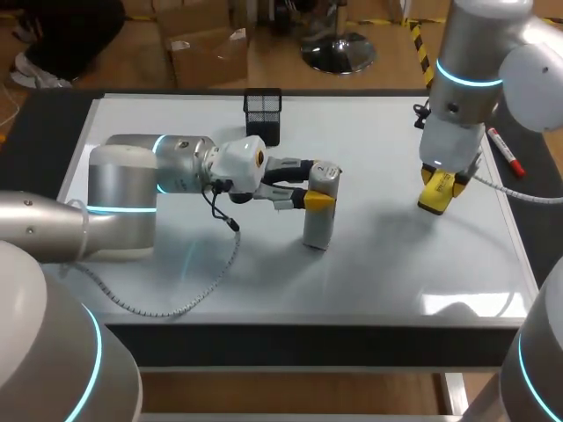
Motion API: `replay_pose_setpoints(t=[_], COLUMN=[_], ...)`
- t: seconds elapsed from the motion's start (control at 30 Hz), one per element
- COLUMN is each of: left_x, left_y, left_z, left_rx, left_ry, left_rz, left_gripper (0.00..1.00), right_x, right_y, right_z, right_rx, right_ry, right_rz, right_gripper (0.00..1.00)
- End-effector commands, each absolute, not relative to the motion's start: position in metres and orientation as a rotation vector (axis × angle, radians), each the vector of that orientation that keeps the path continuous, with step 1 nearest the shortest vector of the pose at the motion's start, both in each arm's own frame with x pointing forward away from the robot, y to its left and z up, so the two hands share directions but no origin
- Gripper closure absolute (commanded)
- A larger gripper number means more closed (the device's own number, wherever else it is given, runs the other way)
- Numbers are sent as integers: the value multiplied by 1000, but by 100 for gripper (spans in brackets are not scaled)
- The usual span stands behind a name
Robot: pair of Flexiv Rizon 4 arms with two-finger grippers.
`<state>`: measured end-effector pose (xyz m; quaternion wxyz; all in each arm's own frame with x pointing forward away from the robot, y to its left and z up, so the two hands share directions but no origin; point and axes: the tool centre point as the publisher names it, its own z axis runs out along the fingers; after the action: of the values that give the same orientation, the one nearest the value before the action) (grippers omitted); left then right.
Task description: Pick up the inspection probe, press it on each red-marked spot on the whiteboard one by one, put down the probe, pick up the eraser, and wipe off all the red marks.
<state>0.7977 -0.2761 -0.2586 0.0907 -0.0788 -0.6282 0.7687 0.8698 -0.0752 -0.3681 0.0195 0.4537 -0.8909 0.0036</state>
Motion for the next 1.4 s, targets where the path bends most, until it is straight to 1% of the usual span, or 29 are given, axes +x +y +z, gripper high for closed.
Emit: replay_pose_setpoints(t=[0.03,1.0,1.4], left_x=[799,802,806], left_y=[-276,-278,-276], left_z=[-261,-266,-254], left_rx=[-238,-283,-322], left_ry=[-1861,-1897,-1856], left_rz=[2291,2261,2265], left_gripper=[100,100,100], right_x=[870,870,870], right_y=[-76,-76,-76], right_z=[-368,-368,-368], right_rx=[1409,1409,1409], right_ry=[-2762,-2762,-2762], right_rz=[15,15,15], right_gripper=[100,100,100])
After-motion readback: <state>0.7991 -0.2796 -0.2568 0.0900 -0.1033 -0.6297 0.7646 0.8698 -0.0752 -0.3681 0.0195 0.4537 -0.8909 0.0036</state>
